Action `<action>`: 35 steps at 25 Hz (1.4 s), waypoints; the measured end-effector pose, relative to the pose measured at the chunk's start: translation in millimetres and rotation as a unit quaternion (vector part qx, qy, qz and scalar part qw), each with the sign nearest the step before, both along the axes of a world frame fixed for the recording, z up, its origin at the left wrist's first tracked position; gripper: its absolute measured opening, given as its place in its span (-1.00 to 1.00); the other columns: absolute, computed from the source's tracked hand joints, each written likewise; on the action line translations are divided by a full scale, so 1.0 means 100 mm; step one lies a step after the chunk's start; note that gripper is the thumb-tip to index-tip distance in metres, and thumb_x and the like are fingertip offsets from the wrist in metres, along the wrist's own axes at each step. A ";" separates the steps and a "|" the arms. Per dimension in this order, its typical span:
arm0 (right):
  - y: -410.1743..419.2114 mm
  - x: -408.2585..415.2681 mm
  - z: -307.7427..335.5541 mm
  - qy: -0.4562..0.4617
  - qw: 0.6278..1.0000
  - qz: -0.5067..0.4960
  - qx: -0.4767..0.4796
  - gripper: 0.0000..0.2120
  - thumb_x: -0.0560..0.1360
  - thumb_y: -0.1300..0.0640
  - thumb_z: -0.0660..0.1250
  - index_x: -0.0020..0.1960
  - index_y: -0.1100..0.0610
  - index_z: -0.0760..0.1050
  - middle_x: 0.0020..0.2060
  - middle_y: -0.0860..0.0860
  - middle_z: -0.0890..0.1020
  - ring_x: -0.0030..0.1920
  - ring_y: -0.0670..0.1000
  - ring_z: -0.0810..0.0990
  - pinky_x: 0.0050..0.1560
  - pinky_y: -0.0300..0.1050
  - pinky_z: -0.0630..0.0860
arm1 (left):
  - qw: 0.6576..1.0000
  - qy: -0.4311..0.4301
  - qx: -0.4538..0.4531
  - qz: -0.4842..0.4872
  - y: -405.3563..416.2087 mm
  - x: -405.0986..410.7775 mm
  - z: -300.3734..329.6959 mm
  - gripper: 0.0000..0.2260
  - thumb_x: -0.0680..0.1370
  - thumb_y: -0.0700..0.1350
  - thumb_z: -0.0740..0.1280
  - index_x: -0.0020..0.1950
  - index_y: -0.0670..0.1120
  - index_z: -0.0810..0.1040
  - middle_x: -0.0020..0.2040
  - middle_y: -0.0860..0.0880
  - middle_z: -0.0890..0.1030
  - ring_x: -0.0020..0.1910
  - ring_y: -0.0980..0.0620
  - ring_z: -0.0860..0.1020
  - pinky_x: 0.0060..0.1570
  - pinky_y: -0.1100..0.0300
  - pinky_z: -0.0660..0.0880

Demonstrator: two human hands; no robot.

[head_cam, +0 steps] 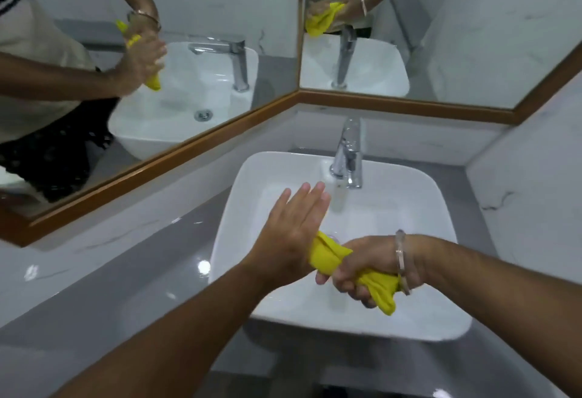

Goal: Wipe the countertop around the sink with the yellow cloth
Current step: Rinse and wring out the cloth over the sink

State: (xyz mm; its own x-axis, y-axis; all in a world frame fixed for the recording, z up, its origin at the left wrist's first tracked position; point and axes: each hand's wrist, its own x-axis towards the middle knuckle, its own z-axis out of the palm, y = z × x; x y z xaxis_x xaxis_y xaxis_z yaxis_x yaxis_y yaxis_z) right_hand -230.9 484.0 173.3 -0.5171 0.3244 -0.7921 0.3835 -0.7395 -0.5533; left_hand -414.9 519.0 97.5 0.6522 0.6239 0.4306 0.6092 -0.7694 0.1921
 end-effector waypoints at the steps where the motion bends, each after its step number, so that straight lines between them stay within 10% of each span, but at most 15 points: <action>1: 0.04 0.15 -0.03 0.006 1.000 0.016 -0.015 -0.78 0.36 0.13 0.34 -0.01 0.14 0.46 -0.42 0.00 0.40 -0.46 -0.06 0.35 -0.42 -0.24 0.36 | 0.999 -0.039 -0.018 -0.016 0.05 0.24 -0.06 -0.43 0.45 0.00 0.43 0.38 -0.18 0.36 0.31 -0.22 0.53 0.28 -0.20 0.51 0.27 -0.07 0.44; 4: 0.23 0.52 -0.19 -0.028 0.999 0.014 -0.038 -0.80 0.32 0.07 0.40 -0.19 0.09 0.40 -0.49 -0.04 0.31 -0.51 -0.08 0.24 -0.47 -0.29 0.22 | 0.992 0.052 -0.112 -0.016 0.23 0.65 -0.07 -0.63 0.35 -0.08 0.49 0.13 -0.04 0.55 -0.07 -0.05 0.69 -0.16 -0.15 0.66 -0.26 0.08 0.59; 9: 0.41 0.78 -0.55 -0.101 0.994 0.042 -0.031 -0.79 0.38 0.11 0.44 -0.26 0.08 0.40 -0.53 -0.04 0.34 -0.56 -0.08 0.26 -0.48 -0.30 0.24 | 0.922 0.362 -0.139 0.007 0.47 0.94 0.13 -0.92 0.48 -0.06 0.30 -0.08 -0.03 0.54 -0.20 -0.02 0.61 -0.27 -0.12 0.57 -0.34 0.14 0.36; 12: 0.46 0.63 -0.81 -0.280 0.922 0.176 0.201 -0.81 0.30 0.03 0.38 -0.35 0.11 0.43 -0.48 0.00 0.48 -0.48 0.04 0.45 -0.40 -0.19 0.39 | 0.883 0.396 -0.245 0.062 0.37 0.95 -0.02 -0.85 0.45 0.04 0.25 -0.16 -0.02 0.51 -0.30 0.03 0.52 -0.34 -0.07 0.49 -0.35 0.17 0.37; 16: 0.42 0.61 -1.19 -0.390 0.706 0.279 0.521 -0.89 0.39 0.19 0.22 -0.13 0.03 0.47 -0.25 0.00 0.60 -0.25 0.11 0.55 -0.29 -0.13 0.35 | 0.849 0.293 -0.424 0.114 0.22 0.95 -0.30 -0.91 0.42 -0.08 0.23 -0.28 0.00 0.37 -0.36 0.00 0.55 -0.42 0.01 0.48 -0.41 0.22 0.37; 19: 0.44 0.75 -1.40 -0.362 0.558 0.332 0.669 -0.78 0.18 0.24 0.42 -0.21 0.04 0.54 -0.46 0.00 0.58 -0.47 0.10 0.56 -0.49 -0.21 0.24 | 0.800 0.173 -0.564 0.111 0.13 0.99 -0.49 -0.92 0.42 -0.10 0.28 -0.19 -0.10 0.46 -0.35 -0.04 0.57 -0.39 -0.06 0.56 -0.35 0.19 0.48; 28: 0.59 0.73 -1.65 -0.283 0.491 0.331 0.755 -0.83 0.20 0.20 0.25 -0.25 -0.01 0.50 -0.58 -0.01 0.49 -0.59 0.06 0.47 -0.55 -0.26 0.14 | 0.517 -0.090 -0.833 0.174 -0.16 1.06 -0.69 -0.67 0.47 -0.07 0.35 -0.43 -0.02 0.30 -0.52 0.01 0.30 -0.54 0.05 0.25 -0.49 0.26 0.16; 31: 0.53 0.71 -1.65 -0.288 0.575 0.286 0.711 -0.74 0.23 0.20 0.40 -0.11 -0.02 0.53 -0.43 0.01 0.61 -0.43 0.12 0.59 -0.48 -0.20 0.31 | 0.643 -0.022 -0.750 0.156 -0.10 1.01 -0.69 -0.70 0.49 -0.07 0.35 -0.42 -0.08 0.40 -0.51 0.00 0.43 -0.50 -0.02 0.41 -0.46 0.25 0.32; 33: 0.45 0.73 -1.57 -0.287 0.706 0.259 0.593 -0.67 0.35 0.09 0.38 0.10 0.02 0.42 -0.18 0.06 0.64 -0.18 0.17 0.61 -0.27 -0.10 0.39 | 0.787 0.133 -0.588 0.127 -0.06 0.91 -0.65 -0.78 0.46 0.03 0.37 -0.24 -0.11 0.54 -0.34 0.01 0.58 -0.29 -0.07 0.58 -0.30 0.20 0.42; 35: 0.35 0.78 -1.47 -0.263 0.805 0.263 0.462 -0.56 0.28 -0.06 0.47 0.02 0.01 0.33 -0.12 0.02 0.55 -0.11 0.12 0.54 -0.19 -0.10 0.40 | 0.860 0.244 -0.437 0.106 -0.05 0.77 -0.56 -0.71 0.42 0.14 0.38 0.02 -0.01 0.52 -0.09 0.03 0.62 -0.06 -0.04 0.58 -0.17 0.15 0.42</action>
State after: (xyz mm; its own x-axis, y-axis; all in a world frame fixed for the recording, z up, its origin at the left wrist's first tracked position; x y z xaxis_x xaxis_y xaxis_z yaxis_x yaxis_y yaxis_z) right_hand -152.5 518.7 26.3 -0.4469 0.7465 -0.4929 0.8702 0.2348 -0.4332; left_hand -337.5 514.2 41.2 0.4539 0.6978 -0.5541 0.8899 -0.3230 0.3222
